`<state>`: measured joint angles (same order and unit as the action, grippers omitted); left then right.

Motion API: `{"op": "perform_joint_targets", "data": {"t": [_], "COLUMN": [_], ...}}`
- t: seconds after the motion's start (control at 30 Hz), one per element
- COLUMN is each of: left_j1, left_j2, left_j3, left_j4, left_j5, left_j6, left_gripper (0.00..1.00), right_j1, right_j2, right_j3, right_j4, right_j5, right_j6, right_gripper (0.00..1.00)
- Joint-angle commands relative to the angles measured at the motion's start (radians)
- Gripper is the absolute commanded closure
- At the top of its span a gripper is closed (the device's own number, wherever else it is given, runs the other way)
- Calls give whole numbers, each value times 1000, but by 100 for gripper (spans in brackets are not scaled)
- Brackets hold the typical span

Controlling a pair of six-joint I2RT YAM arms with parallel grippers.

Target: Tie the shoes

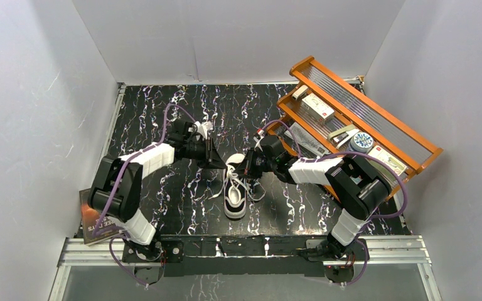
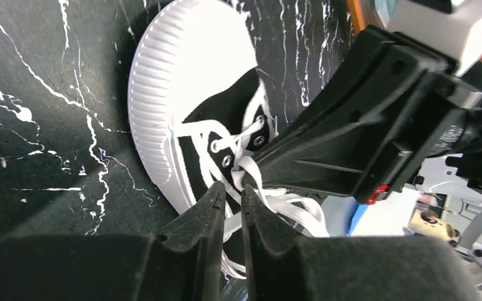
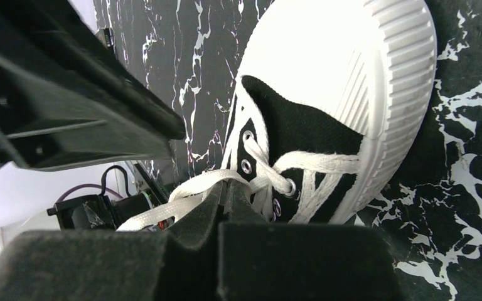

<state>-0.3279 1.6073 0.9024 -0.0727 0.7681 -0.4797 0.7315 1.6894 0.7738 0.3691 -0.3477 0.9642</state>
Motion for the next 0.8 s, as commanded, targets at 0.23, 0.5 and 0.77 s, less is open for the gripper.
{"op": "perform_joint_targets", "data": {"t": [0.23, 0.5, 0.77], "left_j1": [-65, -80, -87], "left_j2": [49, 38, 18], "left_j3": [5, -38, -112], "left_j4": [-26, 31, 198], "left_j5": [71, 84, 116], "left_j6": [-47, -107, -235], "left_gripper": [81, 77, 76], "right_j1": [2, 3, 2], "right_j2": [-27, -36, -44], "right_j3": [-16, -24, -52], "right_j4": [60, 80, 139], "right_j5": [-35, -33, -30], "right_j6": [-39, -34, -7], "right_gripper": [100, 100, 100]}}
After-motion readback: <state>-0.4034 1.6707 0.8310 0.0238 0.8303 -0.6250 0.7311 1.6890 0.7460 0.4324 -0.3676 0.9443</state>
